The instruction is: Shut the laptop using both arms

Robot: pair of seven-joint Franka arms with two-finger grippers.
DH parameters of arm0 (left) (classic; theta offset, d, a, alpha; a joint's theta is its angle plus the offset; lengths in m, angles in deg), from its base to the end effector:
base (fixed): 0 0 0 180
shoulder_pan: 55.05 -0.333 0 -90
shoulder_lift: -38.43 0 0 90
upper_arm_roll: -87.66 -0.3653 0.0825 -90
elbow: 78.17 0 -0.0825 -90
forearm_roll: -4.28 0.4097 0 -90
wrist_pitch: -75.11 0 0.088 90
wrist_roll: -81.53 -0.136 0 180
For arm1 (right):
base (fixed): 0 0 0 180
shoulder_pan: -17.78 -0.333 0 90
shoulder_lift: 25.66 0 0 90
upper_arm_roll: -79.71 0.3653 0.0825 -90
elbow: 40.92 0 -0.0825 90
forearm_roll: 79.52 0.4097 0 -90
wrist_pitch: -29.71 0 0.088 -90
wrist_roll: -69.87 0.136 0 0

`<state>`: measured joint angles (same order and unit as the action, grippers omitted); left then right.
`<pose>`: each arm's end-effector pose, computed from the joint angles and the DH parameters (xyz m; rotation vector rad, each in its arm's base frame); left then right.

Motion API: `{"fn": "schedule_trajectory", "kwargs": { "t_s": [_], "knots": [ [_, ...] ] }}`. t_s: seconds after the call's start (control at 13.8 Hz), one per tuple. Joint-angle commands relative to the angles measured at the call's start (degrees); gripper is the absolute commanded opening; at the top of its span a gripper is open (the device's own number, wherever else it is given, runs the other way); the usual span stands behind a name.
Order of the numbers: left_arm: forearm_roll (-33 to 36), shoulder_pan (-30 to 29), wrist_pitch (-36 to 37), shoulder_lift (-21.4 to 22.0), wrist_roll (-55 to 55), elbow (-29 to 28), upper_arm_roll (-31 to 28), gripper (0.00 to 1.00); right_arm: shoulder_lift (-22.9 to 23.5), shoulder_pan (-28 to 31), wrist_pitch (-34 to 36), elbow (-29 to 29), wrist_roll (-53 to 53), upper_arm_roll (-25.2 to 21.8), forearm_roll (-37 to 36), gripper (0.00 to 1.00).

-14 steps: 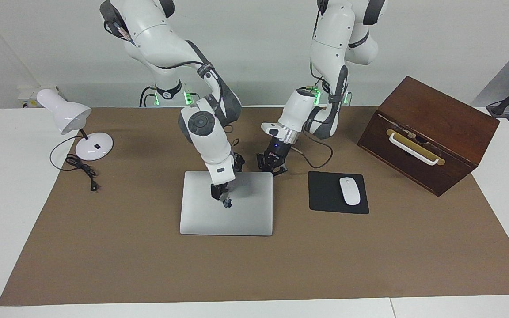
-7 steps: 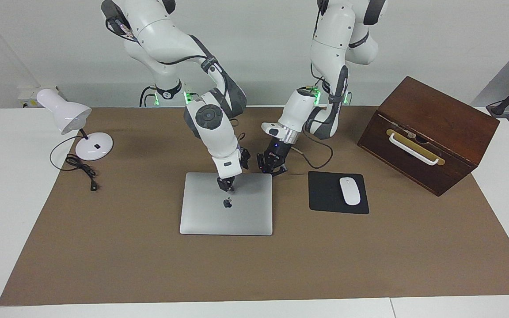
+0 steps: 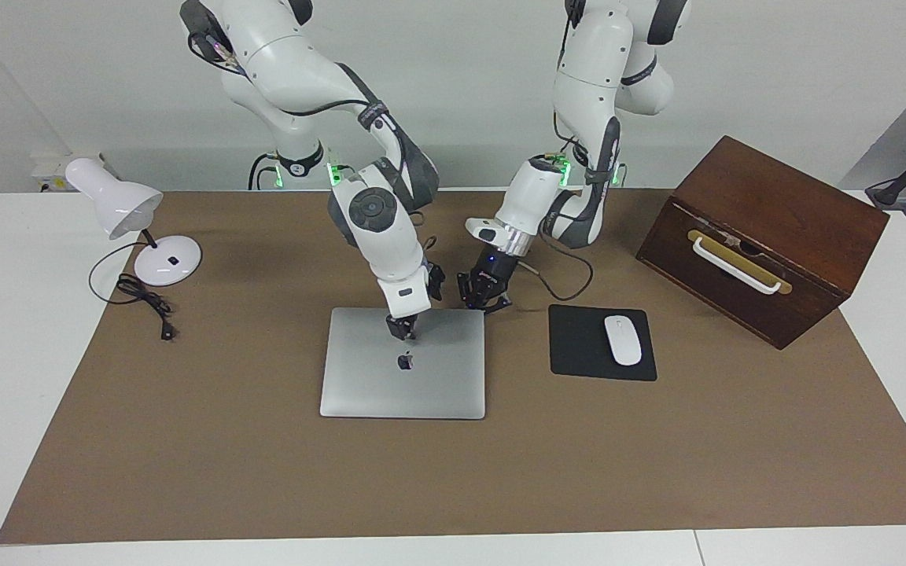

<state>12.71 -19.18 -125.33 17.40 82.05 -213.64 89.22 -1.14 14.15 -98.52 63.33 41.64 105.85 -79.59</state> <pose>0.4680 -0.3817 0.2644 2.4932 -1.0497 1.0280 0.6064 0.3190 0.3290 -2.6146 -1.3845 -0.0456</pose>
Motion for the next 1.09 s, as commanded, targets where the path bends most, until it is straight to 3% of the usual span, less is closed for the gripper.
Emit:
{"fn": "schedule_trajectory", "kwargs": {
  "t_s": [0.0, 1.01],
  "knots": [
    [1.4, -1.5, 0.3, -3.7, -0.4, 0.2, -0.4, 0.00, -1.0, 0.2, -0.6, 1.9, 0.6, 0.1, 0.5, 1.00],
    [3.7, -3.2, 0.3, -3.7, -0.4, 0.0, -0.3, 0.00, -1.0, 0.1, -1.9, 2.8, 1.8, 0.2, 0.4, 1.00]
  ]
}}
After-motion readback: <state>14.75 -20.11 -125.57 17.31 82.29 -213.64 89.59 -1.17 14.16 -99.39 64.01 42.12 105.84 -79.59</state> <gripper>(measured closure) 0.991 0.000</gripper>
